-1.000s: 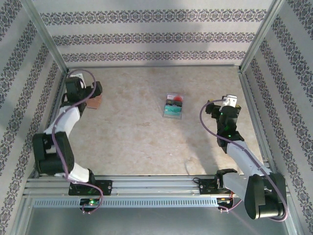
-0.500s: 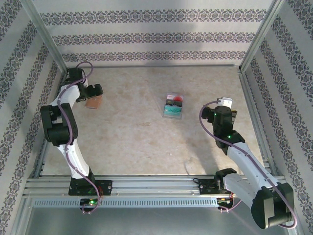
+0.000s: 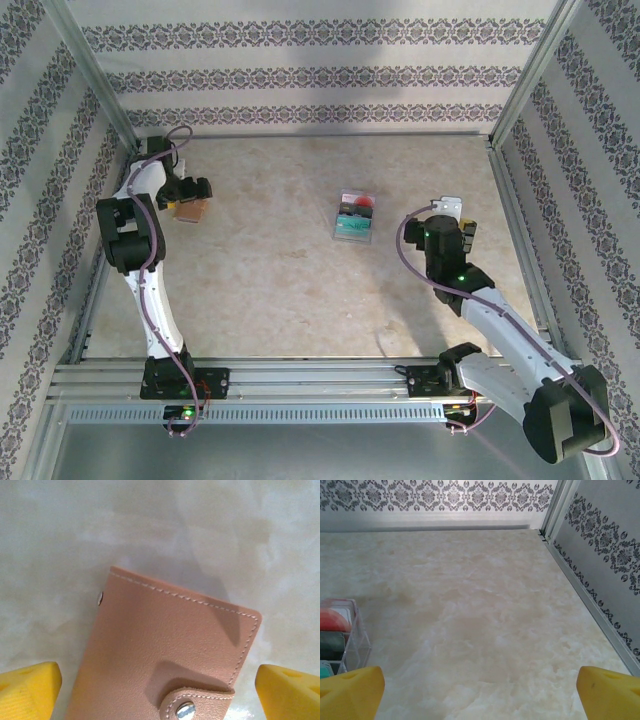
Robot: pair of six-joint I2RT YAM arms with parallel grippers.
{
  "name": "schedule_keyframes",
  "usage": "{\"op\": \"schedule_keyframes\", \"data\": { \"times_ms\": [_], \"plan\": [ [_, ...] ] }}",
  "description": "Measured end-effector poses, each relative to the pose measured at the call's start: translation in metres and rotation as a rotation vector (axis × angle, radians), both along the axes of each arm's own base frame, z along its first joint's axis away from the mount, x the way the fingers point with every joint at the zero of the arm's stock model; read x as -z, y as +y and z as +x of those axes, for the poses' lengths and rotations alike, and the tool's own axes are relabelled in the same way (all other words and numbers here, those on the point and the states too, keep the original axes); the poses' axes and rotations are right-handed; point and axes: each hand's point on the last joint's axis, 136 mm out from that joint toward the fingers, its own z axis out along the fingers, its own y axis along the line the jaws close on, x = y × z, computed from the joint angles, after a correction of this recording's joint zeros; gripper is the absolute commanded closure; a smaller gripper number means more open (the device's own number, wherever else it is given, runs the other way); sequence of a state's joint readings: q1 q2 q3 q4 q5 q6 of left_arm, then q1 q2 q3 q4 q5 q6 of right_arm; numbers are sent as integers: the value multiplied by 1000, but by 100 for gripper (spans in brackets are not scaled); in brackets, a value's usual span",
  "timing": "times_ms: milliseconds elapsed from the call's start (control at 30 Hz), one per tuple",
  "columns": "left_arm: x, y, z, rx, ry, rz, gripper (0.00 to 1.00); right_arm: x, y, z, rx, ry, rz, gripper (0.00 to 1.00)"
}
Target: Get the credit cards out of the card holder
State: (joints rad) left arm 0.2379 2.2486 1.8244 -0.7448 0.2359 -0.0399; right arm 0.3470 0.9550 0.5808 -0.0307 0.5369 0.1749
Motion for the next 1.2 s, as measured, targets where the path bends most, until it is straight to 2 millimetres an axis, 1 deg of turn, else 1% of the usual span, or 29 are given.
{"op": "schedule_keyframes", "data": {
  "times_ms": [200,333,367,567,633,800,900,1000,1133,1200],
  "plan": [
    [3,-5,-6,16,28,-23,1,6,3,2,-2,21,-34,2],
    [10,-9,-11,20,47,-44,0,3,6,7,-6,12,-34,2],
    [13,-9,-13,20,52,-43,1,2,8,8,-11,11,-36,2],
    [12,-11,-16,15,19,-40,11,1,15,10,-26,5,-40,2],
    [12,-12,-20,10,17,-42,14,0,15,11,-24,1,-41,2],
    [13,-16,-29,-19,11,-46,24,-1,16,11,-25,-4,-42,2],
    [14,-18,-35,-33,9,-46,26,-2,19,11,-33,-7,-41,2],
    [14,-18,-35,-46,1,-47,27,-6,18,10,-34,-19,-41,2],
    [14,-20,-36,-50,-3,-43,32,-14,17,8,-34,-40,-37,2],
    [14,-22,-37,-52,-1,-49,32,-17,17,7,-34,-48,-36,2]
  ]
}}
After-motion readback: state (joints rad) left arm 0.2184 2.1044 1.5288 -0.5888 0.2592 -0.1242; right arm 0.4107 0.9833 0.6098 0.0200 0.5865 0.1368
